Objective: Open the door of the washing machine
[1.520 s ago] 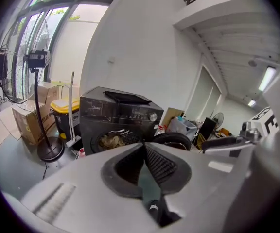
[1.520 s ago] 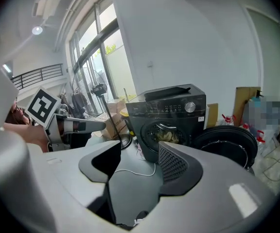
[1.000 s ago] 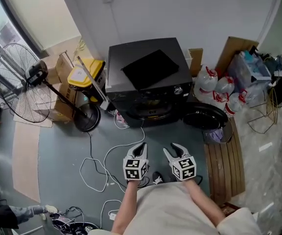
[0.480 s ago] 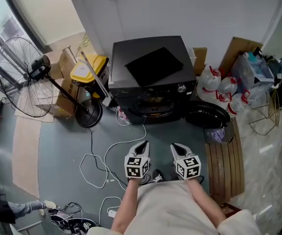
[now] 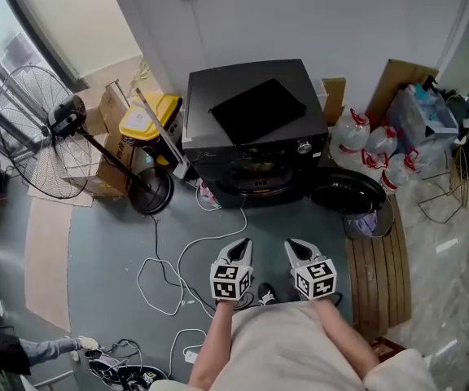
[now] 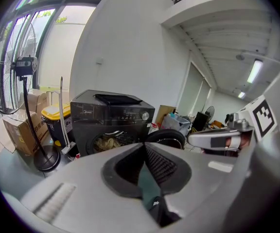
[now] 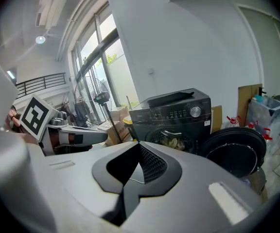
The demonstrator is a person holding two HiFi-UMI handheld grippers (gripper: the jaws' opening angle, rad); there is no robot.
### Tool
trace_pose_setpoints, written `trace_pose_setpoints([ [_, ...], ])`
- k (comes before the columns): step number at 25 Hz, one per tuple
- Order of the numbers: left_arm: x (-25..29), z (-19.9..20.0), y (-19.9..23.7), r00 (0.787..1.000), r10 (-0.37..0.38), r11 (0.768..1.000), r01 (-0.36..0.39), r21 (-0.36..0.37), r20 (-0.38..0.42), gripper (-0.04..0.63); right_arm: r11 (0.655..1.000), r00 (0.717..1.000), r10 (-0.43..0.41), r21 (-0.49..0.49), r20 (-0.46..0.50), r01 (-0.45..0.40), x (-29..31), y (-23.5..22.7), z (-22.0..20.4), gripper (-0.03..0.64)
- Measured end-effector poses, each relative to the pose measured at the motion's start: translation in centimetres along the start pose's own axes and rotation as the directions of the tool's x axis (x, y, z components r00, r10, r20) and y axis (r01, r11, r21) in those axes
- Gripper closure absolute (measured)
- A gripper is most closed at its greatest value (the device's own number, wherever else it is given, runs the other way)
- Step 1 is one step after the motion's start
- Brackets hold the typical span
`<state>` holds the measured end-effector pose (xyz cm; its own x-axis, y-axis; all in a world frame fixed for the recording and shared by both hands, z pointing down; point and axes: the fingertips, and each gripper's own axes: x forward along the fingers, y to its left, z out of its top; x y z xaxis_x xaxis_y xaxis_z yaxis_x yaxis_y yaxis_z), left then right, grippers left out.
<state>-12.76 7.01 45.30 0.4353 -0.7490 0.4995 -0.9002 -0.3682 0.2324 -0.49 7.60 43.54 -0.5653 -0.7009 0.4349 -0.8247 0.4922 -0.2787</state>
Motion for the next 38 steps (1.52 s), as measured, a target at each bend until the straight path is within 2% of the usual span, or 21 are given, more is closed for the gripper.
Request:
trace_pose_setpoints([
  [9,-0.4,0.1,0.1,1.000,0.003,1.000,-0.003,-0.004,-0.006,0.529,1.000,1.000,0.018,-0.003,-0.013,-0.018,0.3,0.6,-0.1,0.617],
  [11,-0.4,-0.1,0.0,1.000,-0.008,1.000,0.008,-0.024,-0.008,0.531,1.000,1.000,0.019,-0.003,-0.014,-0.019,0.3,0.6,-0.1,0.617],
  [15,-0.7,0.9,-0.5,0.997,-0.059,0.995,0.062,-0.075,0.041,0.538,1.000,0.999,0.025,-0.005,-0.021,-0.025,0.4,0.8,-0.2,0.617],
  [25,-0.6,1.5,-1.7,0.996,-0.072,0.997,0.074,-0.032,0.057,0.538,1.000,0.999,0.027,0.000,-0.029,-0.027,0.1,0.2,-0.6,0.617],
  [29,-0.5,1.3,-1.1,0.998,-0.036,0.999,0.036,0.000,0.049,0.538,1.000,0.999,0.021,0.005,-0.027,-0.021,0.2,-0.1,-0.6,0.617],
  [38,-0.4,0.8,-0.5,0.999,-0.019,1.000,0.019,-0.001,0.031,0.538,1.000,0.999,0.016,0.002,-0.031,-0.016,0.3,-0.4,-0.7,0.617],
])
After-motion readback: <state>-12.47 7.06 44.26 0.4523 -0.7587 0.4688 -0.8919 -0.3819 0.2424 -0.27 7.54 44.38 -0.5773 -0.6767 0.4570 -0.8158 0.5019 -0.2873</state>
